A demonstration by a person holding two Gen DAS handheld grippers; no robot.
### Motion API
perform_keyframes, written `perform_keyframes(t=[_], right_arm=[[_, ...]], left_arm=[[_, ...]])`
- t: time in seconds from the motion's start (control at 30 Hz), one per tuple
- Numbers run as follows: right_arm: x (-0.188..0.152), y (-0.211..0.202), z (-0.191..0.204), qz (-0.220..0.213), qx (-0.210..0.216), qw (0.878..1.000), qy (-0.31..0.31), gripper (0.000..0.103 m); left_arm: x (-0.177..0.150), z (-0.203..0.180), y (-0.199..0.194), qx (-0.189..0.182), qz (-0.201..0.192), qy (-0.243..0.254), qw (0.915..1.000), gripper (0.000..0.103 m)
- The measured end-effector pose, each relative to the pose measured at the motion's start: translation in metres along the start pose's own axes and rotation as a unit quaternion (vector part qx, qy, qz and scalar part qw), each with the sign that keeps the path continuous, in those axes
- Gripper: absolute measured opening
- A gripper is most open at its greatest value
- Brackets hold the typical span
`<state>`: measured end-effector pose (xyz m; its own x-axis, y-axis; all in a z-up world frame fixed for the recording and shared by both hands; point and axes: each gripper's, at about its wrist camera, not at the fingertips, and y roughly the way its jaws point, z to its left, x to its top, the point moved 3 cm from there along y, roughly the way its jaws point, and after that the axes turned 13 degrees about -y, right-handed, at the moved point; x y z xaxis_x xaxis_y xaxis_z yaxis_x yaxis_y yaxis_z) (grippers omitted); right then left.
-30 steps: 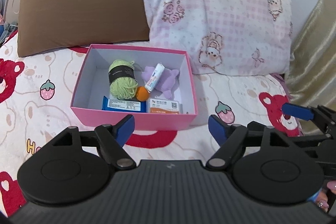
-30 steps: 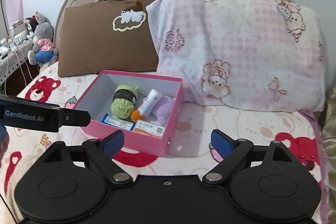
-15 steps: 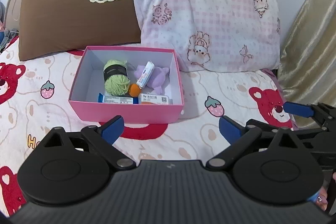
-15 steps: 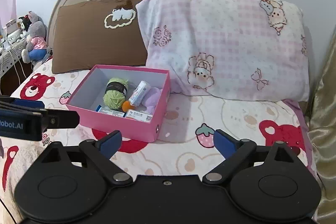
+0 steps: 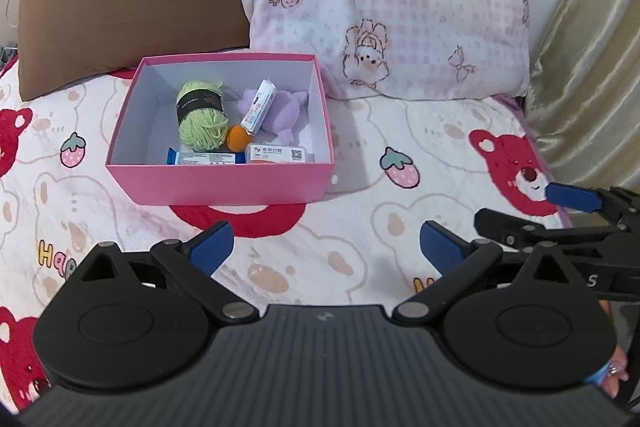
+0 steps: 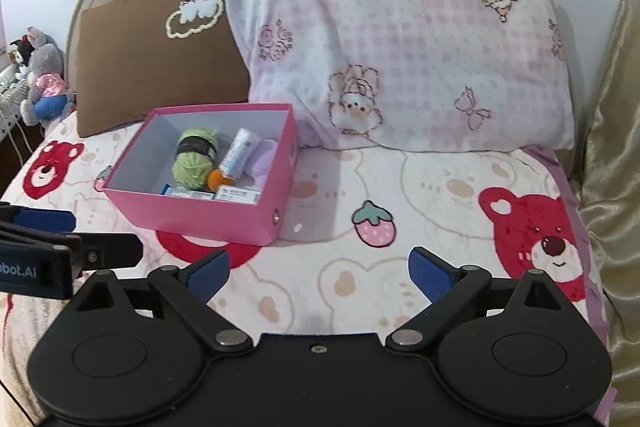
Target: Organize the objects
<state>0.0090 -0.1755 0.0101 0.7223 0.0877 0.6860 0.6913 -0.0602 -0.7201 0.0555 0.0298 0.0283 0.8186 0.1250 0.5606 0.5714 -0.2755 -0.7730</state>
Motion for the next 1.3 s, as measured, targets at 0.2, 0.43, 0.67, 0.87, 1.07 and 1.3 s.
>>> perform_keyframes(t=[0.2, 0.43, 0.67, 0.87, 1.07, 1.3], right_arm=[[-0.006, 0.005, -0.005, 0.008, 0.002, 1.000, 0.007, 0.098], [-0.010, 0.015, -0.013, 0.020, 0.013, 1.000, 0.009, 0.098], [-0.013, 0.023, -0.016, 0.023, 0.005, 1.000, 0.007, 0.098], [-0.014, 0.026, -0.016, 0.030, -0.013, 0.999, 0.003, 0.098], [-0.015, 0.026, -0.017, 0.030, -0.016, 0.999, 0.007, 0.098], [-0.016, 0.027, -0.020, 0.032, -0.019, 0.999, 0.013, 0.098]], left_arm=[[-0.003, -0.006, 0.013, 0.031, 0.011, 0.016, 0.9993, 0.101], [-0.005, -0.003, 0.032, 0.050, 0.020, 0.003, 0.9985, 0.101], [-0.004, 0.004, 0.050, 0.064, 0.030, 0.005, 0.9975, 0.101], [-0.012, -0.003, 0.049, 0.064, 0.030, 0.031, 0.9970, 0.101], [-0.012, -0.001, 0.048, 0.059, 0.031, 0.021, 0.9976, 0.101], [-0.010, 0.007, 0.048, 0.057, 0.039, 0.000, 0.9976, 0.101]])
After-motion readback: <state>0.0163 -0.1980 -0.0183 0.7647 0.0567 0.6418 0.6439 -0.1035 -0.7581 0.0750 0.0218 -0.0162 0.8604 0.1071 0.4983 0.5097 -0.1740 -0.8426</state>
